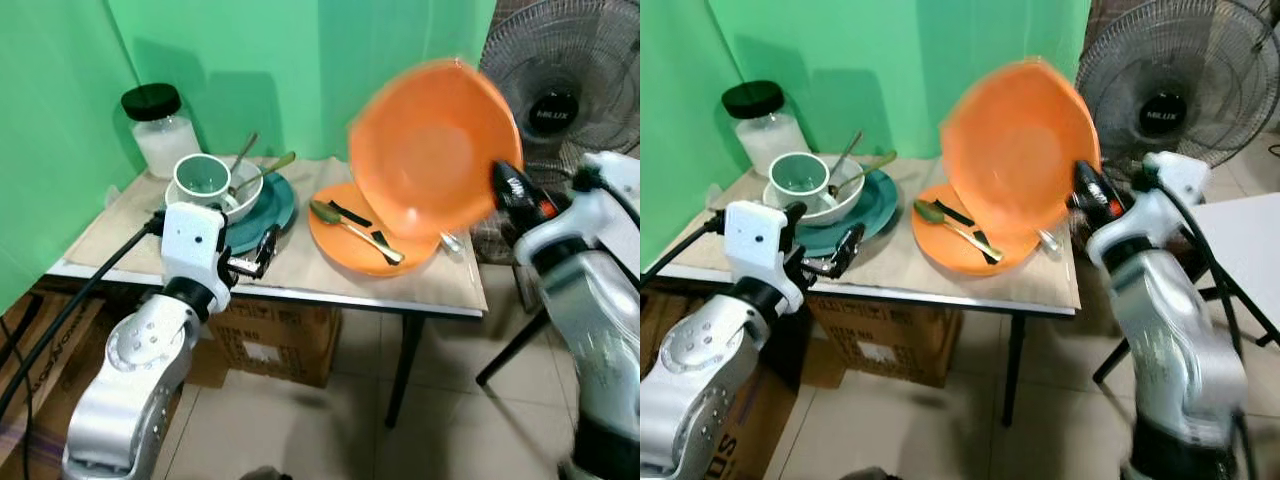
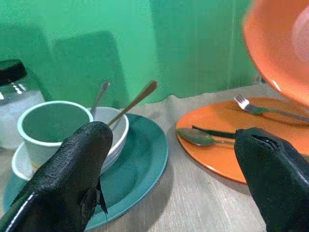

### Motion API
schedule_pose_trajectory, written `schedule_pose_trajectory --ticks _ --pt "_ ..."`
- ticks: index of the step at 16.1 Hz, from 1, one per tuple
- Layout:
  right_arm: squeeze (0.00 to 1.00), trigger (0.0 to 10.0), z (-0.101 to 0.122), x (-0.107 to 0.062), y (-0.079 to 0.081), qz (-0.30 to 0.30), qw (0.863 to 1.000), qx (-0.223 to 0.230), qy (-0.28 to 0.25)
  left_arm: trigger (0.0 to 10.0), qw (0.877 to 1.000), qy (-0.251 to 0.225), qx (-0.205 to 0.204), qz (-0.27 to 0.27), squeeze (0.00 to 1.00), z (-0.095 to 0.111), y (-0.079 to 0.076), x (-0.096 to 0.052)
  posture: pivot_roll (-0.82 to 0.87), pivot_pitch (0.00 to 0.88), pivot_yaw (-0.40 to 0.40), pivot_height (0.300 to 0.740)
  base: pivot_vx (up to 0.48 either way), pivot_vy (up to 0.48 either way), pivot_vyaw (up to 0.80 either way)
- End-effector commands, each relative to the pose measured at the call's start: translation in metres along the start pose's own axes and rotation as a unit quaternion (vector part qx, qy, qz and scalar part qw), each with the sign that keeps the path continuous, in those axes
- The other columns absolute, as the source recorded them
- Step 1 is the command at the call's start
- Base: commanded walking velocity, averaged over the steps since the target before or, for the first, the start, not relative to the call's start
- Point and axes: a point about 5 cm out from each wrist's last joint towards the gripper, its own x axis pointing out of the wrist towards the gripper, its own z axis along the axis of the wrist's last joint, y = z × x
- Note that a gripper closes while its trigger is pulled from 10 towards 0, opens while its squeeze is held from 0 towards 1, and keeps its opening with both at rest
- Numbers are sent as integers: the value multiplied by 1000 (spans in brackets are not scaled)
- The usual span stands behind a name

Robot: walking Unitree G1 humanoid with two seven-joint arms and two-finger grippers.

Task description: Setting the table

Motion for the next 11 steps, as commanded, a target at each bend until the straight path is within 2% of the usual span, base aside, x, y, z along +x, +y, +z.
schedule_pose_trajectory --ticks 1,2,4,5,8,11 --pt "0 10000 13 -5 20 38 998 -28 -47 10000 1000 -5 -8 6 0 5 -3 -2 -75 0 58 740 0 0 0" --pt "0 10000 10 -7 25 48 996 -47 -51 10000 1000 0 -14 10 0 6 -4 -2 -70 0 52 740 0 0 0" --pt "0 10000 2 -5 30 35 999 -24 -33 10000 1000 1 2 28 0 6 3 -5 -58 0 28 740 0 0 -231" --pt "0 10000 2 -5 30 33 999 -18 -32 10000 1000 2 4 30 0 5 3 -6 -58 0 25 740 0 0 -688" --pt "0 10000 -1 -10 32 27 999 -20 -28 10000 999 2 -27 44 0 5 3 -11 -63 0 21 740 0 0 -800" --pt "0 10000 -2 -8 32 14 999 -38 -28 10000 999 4 -18 44 0 5 1 -8 -69 0 24 740 0 0 -800"
